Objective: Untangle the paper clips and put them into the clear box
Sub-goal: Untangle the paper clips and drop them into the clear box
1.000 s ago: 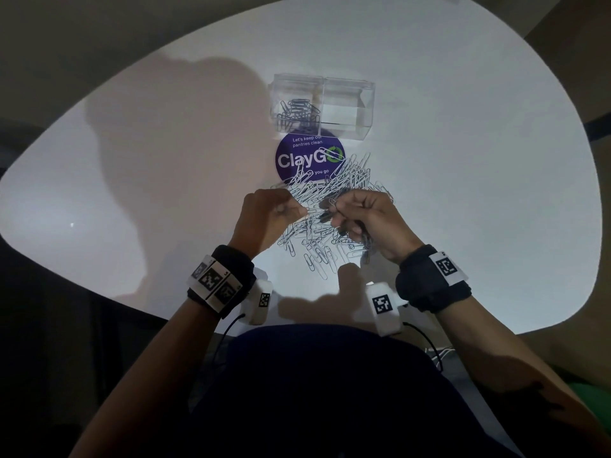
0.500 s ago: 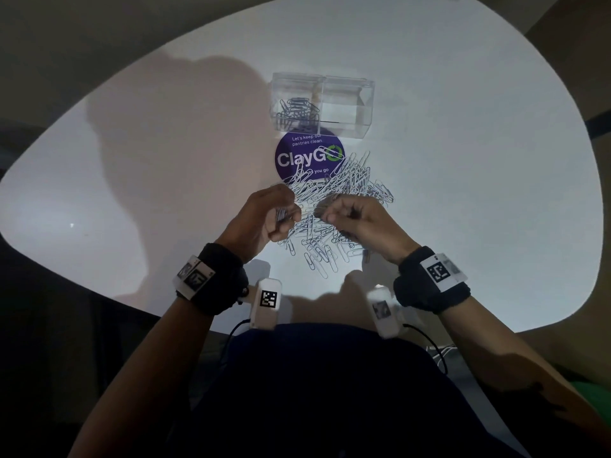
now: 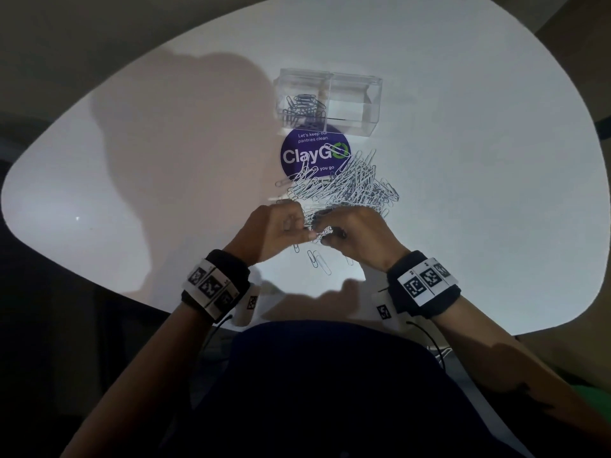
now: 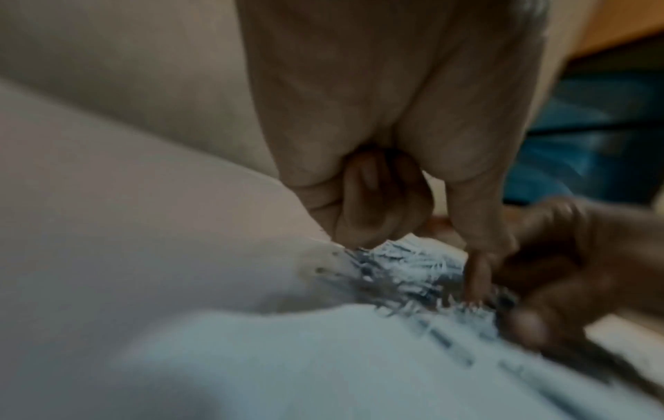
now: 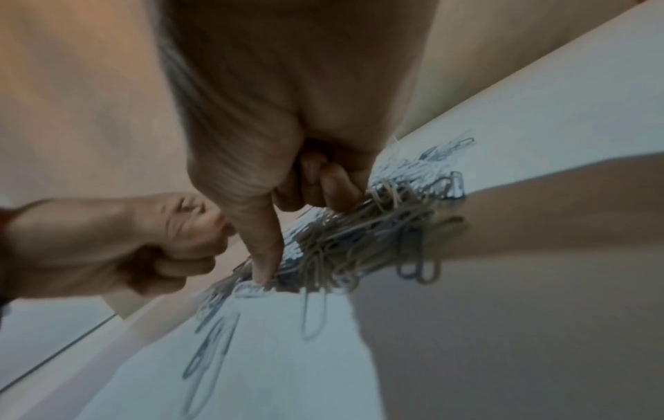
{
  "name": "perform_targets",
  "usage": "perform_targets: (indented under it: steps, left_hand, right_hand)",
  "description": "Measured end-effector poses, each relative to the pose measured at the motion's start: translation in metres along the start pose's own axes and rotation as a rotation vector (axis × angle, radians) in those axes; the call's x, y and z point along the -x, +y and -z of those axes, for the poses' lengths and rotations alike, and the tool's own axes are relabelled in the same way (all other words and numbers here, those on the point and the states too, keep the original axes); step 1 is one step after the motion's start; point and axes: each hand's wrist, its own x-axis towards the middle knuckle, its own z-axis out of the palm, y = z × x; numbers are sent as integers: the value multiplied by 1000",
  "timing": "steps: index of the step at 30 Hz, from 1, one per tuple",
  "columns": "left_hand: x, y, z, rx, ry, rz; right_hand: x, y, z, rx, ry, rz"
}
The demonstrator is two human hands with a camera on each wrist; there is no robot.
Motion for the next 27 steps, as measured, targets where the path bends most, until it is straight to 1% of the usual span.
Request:
perform_targets:
  steps: [3,6,10,12,15,17,20,21,24,27]
  left_hand:
    - [8,-7,-4,-153,-65,-60]
    - [11,-13,-10,-284,-103,-119]
    - [8,-14,-20,-438,-45,-208]
    - [7,-12,-22,-516,-47,-227]
    - [6,-9,-24,-584,-72,-210]
    - [5,-9,-25,-629,-69,-227]
    - [4,-10,-25,-692,-55,-230]
    - [4,-9,-24,-718,-56,-223]
    - [3,-3,-26,-790,-68,-187]
    - [1,0,-27,-749,-52,-141]
  right_hand:
    - [3,4,5,-66,76,-48]
    - [7,9,6,-147,142,-141]
    - [11,16,3,-259,199,-255]
    - [13,17,3,-272,227,-277]
    - [14,14,3,-248,229,-269]
    - [14,10,1,-220,195,-228]
    - [14,4,-3,-46,101,-137]
    - [14,3,-4,13,92,-122]
    - [12,4,-4,107,129,-109]
    - [10,3,-1,61,163,-146]
